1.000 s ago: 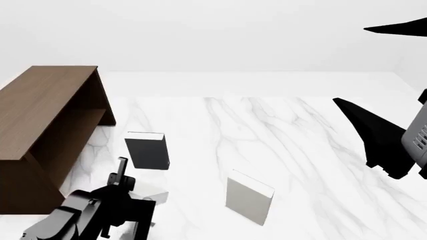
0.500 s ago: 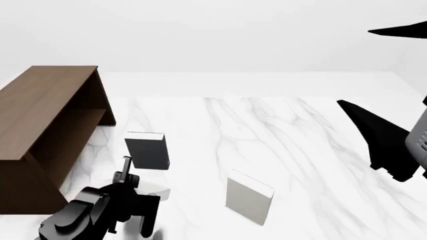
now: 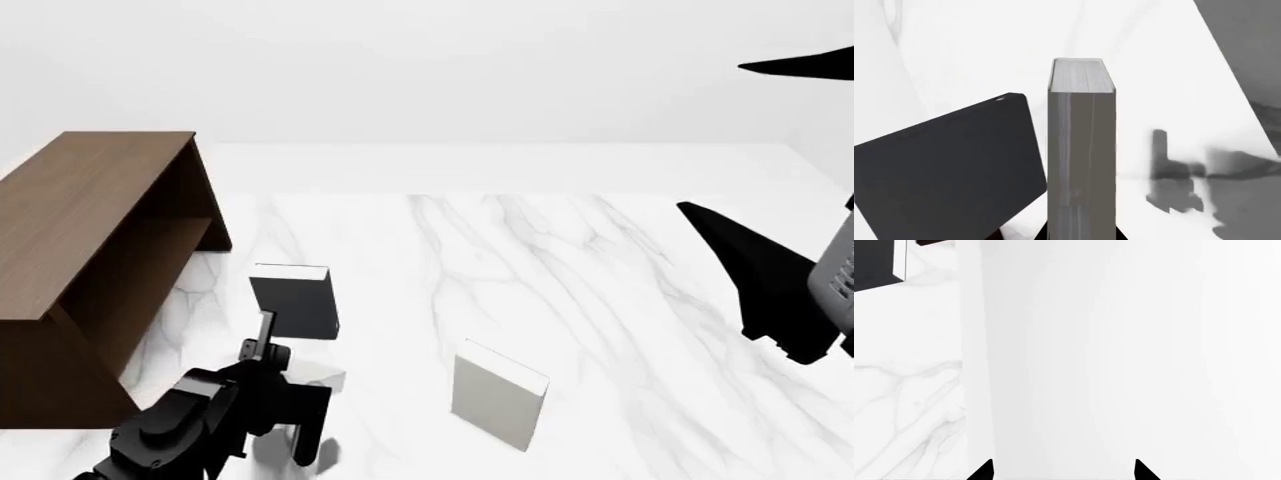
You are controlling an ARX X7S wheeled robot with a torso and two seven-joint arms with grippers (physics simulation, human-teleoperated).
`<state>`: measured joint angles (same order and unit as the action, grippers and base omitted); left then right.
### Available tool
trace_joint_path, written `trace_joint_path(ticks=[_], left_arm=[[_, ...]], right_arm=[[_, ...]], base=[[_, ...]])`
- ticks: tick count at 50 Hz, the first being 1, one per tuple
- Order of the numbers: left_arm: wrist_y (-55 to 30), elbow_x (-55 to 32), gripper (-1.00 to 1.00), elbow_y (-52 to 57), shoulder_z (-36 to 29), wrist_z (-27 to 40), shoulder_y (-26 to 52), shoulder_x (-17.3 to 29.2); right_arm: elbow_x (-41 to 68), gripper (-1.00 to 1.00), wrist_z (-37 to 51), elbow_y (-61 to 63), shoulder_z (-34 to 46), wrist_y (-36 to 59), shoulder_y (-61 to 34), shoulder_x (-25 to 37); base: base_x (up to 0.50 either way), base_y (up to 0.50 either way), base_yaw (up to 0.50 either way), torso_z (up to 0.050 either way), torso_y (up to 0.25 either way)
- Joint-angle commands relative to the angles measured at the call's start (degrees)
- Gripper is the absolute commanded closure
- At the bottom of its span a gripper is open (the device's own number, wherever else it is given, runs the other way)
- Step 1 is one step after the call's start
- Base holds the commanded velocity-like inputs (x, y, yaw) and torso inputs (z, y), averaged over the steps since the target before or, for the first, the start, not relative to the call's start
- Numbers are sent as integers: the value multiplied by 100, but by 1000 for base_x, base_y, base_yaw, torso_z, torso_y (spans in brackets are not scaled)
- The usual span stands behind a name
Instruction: Pick up the book on the right and place it under the cabinet shelf.
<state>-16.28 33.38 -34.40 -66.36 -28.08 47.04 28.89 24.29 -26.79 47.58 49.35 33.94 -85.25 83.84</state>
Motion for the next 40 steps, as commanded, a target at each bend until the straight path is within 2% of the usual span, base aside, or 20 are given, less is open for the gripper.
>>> trace_joint_path(ticks=[1, 26, 27, 40], left_arm=[[148, 15, 100, -404, -41, 169, 31, -173], [193, 4, 100, -587, -112, 183, -46, -253], [175, 0, -100, -543, -108, 158, -57, -229], [59, 9, -100, -275, -100, 48, -126, -88]], right_arm=[[-15, -100, 1, 8, -6, 26, 35, 9], [15, -100, 30, 36, -45, -2, 105, 66], [15, -100, 31, 38, -45, -2, 109, 64], [38, -100, 19, 64, -89, 29, 109, 67]], base=[[0, 0, 0, 0, 0], [0, 0, 0, 0, 0], [0, 0, 0, 0, 0], [0, 0, 0, 0, 0]])
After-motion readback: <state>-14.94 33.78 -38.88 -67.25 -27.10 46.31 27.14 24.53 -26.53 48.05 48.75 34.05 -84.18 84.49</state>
